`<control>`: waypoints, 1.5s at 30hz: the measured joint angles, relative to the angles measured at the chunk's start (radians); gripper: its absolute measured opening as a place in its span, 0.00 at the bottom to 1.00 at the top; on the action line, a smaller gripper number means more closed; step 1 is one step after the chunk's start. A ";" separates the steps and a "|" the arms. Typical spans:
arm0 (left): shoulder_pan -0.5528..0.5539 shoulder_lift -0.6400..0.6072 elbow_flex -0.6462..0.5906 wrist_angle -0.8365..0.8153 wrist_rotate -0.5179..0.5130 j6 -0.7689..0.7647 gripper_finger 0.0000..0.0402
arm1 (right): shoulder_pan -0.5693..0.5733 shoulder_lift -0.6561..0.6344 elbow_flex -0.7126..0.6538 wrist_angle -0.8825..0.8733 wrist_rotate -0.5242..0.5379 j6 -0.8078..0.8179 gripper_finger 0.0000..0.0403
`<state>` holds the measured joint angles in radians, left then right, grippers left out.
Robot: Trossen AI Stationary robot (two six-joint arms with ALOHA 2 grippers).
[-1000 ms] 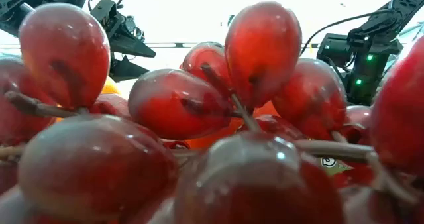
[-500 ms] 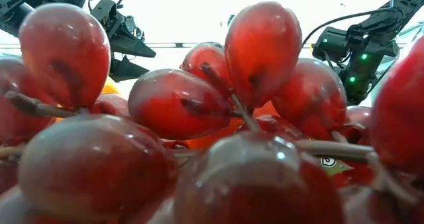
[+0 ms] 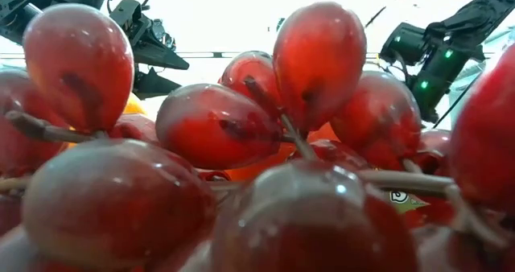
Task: Pick & Place Food Item
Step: Put the green tuna can into the yellow bin
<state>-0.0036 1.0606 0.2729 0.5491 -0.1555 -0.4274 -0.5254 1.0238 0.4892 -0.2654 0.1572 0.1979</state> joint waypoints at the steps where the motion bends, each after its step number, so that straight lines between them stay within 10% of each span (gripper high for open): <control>1: 0.000 0.000 0.000 0.000 0.000 0.000 0.75 | 0.023 -0.016 0.000 0.014 -0.010 0.001 0.00; 15: 0.000 0.000 0.000 0.000 -0.002 0.000 0.75 | 0.581 -0.055 0.002 0.413 -0.107 -0.025 0.00; 27: 0.000 0.000 0.000 0.002 -0.003 -0.001 0.75 | 1.018 0.337 0.023 0.826 -0.054 0.025 0.00; 45: 0.000 0.000 0.000 0.002 -0.003 -0.023 0.75 | 1.100 0.615 0.160 0.761 -0.057 0.028 0.00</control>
<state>-0.0036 1.0607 0.2729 0.5507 -0.1585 -0.4507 0.5751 1.6392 0.6495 0.4957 0.1005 0.2256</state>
